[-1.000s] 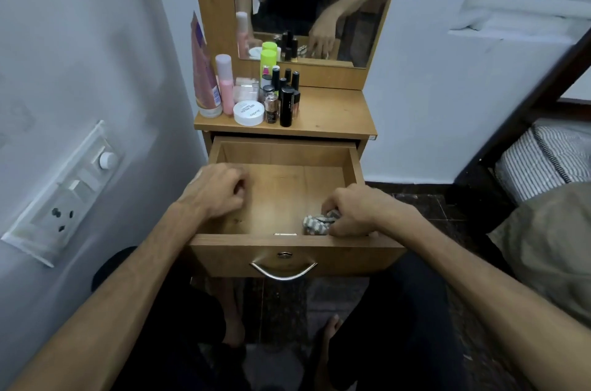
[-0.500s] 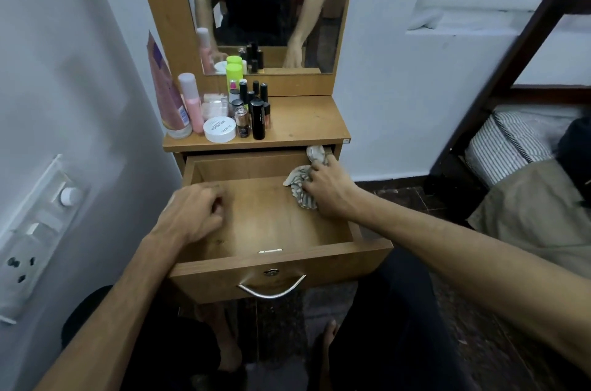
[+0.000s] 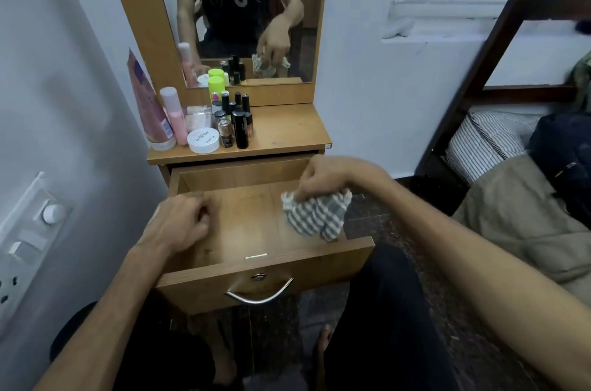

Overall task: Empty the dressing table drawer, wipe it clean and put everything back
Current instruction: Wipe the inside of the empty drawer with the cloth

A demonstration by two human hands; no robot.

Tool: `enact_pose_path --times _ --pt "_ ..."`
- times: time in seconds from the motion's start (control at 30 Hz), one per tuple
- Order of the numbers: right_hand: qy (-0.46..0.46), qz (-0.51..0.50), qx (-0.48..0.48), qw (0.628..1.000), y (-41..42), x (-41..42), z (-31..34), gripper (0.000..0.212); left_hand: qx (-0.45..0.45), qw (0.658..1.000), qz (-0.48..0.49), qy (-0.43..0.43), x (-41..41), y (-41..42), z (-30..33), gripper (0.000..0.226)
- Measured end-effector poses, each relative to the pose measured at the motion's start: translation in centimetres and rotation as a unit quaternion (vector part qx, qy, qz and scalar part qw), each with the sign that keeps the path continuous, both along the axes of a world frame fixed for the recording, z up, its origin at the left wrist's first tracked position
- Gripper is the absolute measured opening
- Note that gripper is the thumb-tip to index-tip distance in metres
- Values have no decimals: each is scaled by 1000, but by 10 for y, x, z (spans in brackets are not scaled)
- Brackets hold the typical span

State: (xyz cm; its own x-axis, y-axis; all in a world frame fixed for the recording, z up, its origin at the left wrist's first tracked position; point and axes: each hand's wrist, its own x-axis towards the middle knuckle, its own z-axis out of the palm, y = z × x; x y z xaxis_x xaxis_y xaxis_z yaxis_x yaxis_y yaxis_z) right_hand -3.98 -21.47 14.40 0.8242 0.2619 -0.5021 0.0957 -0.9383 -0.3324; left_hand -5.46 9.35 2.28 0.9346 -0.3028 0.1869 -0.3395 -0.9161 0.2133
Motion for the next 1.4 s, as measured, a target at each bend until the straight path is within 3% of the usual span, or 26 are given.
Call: enact_pose_path --times 0.1,0.17,0.33,0.57,0.73,0.83,0.9,0.97,1.07,1.27,1.33,1.4 --pt "-231 -68 59 969 -17 8 2 31 0 1000 -1 5 0 -2 0 11" --pt "-308 -47 37 949 -20 10 -19 31 6 1000 4 3 -1 -3 2 12" --pt "-221 -51 17 974 -26 6 -66 40 -1 1000 6 5 -5 -4 6 15" --pt "-57 49 -23 997 -45 -39 -31 19 -3 1000 6 16 -8 -6 14 16" --pt "-99 49 50 993 -58 -73 -8 22 -118 992 32 -22 -12 -2 19 19" --pt "-80 97 13 992 -49 -89 -4 26 -269 956 116 1 -11 7 23 21" --pt "-108 122 -12 987 -37 -98 -15 23 -395 905 151 53 -12 13 24 23" --pt "-154 123 24 980 -16 -100 -23 24 -468 866 162 73 -17 21 24 28" --pt "-165 141 76 973 28 -97 -32 19 -498 848 164 82 -26 26 22 29" --pt "-223 204 123 945 137 -97 -51 33 -547 812 186 87 -31 26 29 28" --pt "-233 210 143 939 167 -100 -54 32 -584 780 207 88 -29 30 26 26" --pt "-239 203 191 930 189 -103 -59 17 -622 742 233 95 -31 37 23 24"
